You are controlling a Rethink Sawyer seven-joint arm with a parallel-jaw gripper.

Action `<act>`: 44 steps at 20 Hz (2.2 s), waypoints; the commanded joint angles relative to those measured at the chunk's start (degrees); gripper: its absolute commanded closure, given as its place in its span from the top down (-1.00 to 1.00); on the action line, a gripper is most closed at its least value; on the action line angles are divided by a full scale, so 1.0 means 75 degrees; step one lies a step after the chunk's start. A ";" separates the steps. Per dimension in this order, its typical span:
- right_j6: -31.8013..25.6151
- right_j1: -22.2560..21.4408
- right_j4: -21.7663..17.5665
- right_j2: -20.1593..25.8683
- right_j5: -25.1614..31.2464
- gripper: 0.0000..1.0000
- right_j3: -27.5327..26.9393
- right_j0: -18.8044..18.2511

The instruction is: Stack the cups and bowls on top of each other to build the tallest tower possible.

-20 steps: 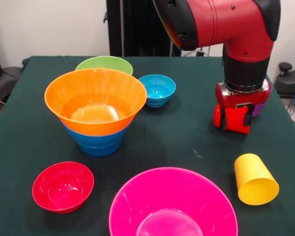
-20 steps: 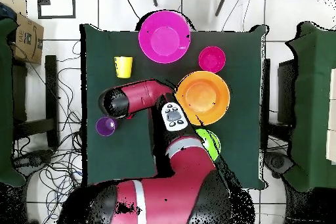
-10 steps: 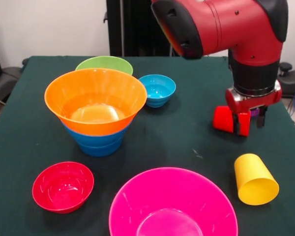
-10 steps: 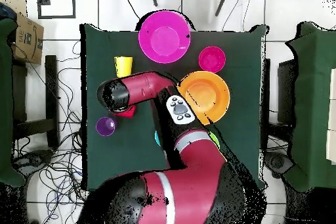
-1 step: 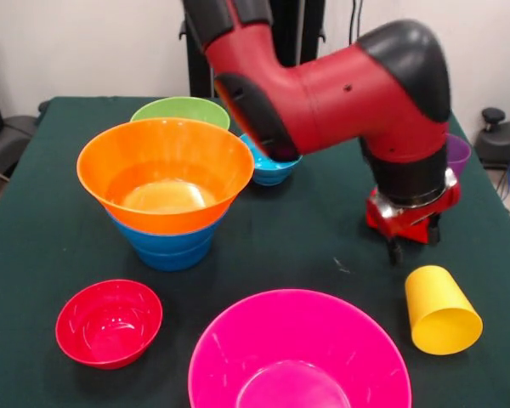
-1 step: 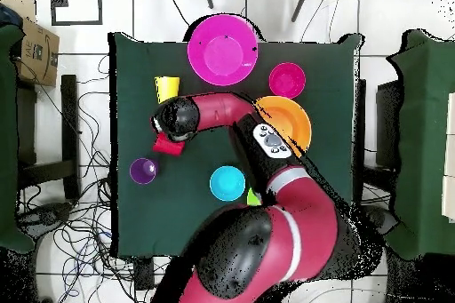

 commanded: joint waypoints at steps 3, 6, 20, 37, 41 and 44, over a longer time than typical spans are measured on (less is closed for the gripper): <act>-0.3480 0.0960 -0.0779 0.0614 0.1131 1.00 -0.1158 -0.0405; -0.3515 0.0890 -0.0800 0.0659 0.1155 1.00 -0.1099 -0.0443; -0.2878 -0.0524 -0.0341 0.1033 0.1725 1.00 -0.0241 -0.0734; -0.3463 -0.0754 -0.0922 0.0818 0.1790 1.00 -0.0835 -0.0858; -0.3536 -0.0521 -0.1220 0.0722 0.1416 1.00 -0.0995 -0.0918; -0.3525 -0.0349 -0.1473 0.0696 0.1128 1.00 -0.1104 -0.0943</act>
